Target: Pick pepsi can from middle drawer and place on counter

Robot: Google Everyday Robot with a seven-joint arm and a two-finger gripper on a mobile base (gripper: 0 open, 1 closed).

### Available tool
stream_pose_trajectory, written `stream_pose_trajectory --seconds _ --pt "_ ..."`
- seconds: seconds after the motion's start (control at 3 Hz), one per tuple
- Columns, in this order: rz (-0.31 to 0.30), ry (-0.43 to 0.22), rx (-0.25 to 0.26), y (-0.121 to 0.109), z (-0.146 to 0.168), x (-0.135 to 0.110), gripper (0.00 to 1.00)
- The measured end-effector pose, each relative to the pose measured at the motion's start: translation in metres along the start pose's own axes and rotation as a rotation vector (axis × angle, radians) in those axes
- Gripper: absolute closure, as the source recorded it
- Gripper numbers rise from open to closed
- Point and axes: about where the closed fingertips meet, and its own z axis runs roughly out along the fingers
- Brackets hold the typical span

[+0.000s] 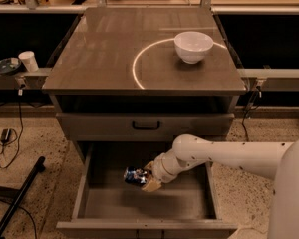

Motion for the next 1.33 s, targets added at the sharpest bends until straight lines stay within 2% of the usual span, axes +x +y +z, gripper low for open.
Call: stream_pose_trajectory --seconds 0.33,0.67,1.0,1.33 --pt "-0.026 0.012 0.011 0.002 -0.016 -0.005 1.0" --pt "-0.119 0.133 -0.011 -0.033 -0.007 0.088 1.0" --pt "-0.126 0.194 -0.063 -0.045 0.002 0.158 1.0" --pt "-0.126 0.194 -0.063 -0.045 -0.001 0.155 1.0"
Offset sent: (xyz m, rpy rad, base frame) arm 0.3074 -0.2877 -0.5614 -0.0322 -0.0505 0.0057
